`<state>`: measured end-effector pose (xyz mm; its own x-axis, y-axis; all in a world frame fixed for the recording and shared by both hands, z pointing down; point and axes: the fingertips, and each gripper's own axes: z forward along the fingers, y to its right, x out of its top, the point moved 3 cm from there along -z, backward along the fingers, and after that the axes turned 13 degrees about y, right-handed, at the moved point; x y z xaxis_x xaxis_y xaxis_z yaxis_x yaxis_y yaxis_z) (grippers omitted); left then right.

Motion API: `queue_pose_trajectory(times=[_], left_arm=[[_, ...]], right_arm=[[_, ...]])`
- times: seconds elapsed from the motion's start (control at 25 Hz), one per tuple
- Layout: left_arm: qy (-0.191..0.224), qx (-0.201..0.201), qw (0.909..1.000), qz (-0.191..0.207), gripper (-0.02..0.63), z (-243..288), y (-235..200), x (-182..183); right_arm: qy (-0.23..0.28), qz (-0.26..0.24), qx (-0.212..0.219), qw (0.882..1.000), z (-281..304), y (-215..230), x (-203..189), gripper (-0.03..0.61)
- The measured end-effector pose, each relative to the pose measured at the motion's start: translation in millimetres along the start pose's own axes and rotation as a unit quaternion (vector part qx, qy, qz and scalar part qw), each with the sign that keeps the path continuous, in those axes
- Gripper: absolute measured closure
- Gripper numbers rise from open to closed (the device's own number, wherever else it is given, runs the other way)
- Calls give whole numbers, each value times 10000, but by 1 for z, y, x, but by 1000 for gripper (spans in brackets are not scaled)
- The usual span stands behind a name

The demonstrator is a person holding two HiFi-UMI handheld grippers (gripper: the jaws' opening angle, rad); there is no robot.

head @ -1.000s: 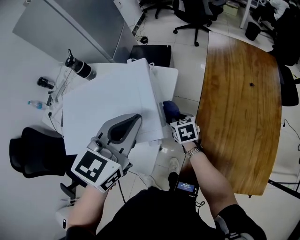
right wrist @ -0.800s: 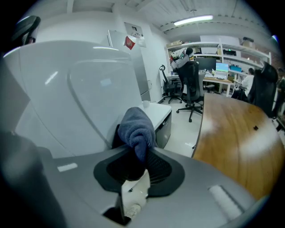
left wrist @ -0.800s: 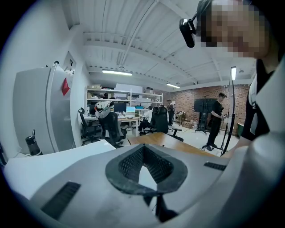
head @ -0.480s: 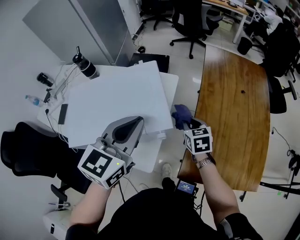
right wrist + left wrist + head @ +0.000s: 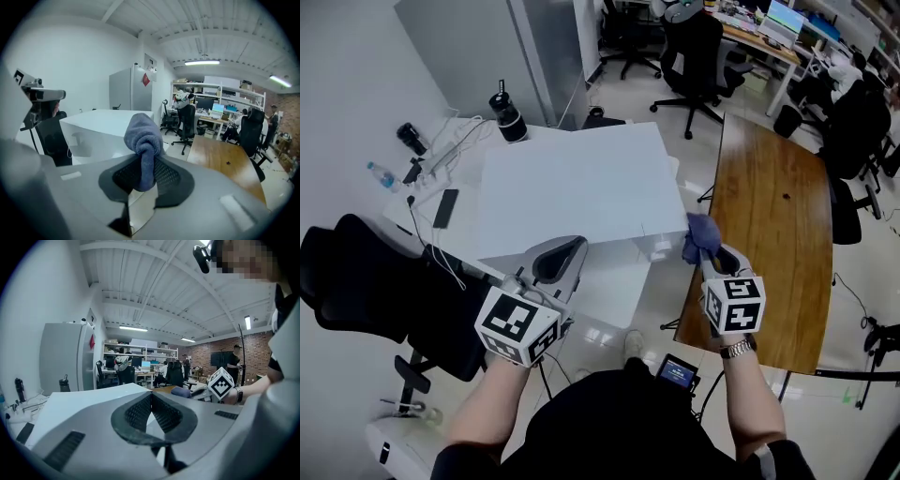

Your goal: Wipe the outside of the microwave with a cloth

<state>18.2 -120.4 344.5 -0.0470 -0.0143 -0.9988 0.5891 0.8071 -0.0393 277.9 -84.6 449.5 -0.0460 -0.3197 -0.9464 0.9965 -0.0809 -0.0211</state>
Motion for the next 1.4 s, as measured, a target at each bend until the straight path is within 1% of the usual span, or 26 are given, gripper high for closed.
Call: queue_pose_trajectory(times=[0.12, 0.24, 0.6, 0.84, 1.08, 1.4], left_arm=[[53, 131, 9999, -43, 609, -33, -10, 2], [82, 241, 9996, -78, 609, -64, -19, 2], [120, 568, 9983, -57, 609, -146, -35, 0], [109, 870, 9961, -77, 609, -199, -49, -2], [78, 1235, 9923, -100, 609, -249, -62, -10], [-36, 1735, 9847, -132, 609, -309, -82, -20]], right_arm=[[123, -127, 35, 9998, -19, -28, 12, 505], [222, -227, 158, 9994, -31, -62, 20, 505], [322, -467, 941, 9939, -36, -179, 20, 505], [289, -638, 1603, 9846, -30, -261, 11, 505], [283, -831, 2213, 9712, -8, -337, -3, 505], [-52, -950, 2725, 9574, 40, -410, -21, 505]])
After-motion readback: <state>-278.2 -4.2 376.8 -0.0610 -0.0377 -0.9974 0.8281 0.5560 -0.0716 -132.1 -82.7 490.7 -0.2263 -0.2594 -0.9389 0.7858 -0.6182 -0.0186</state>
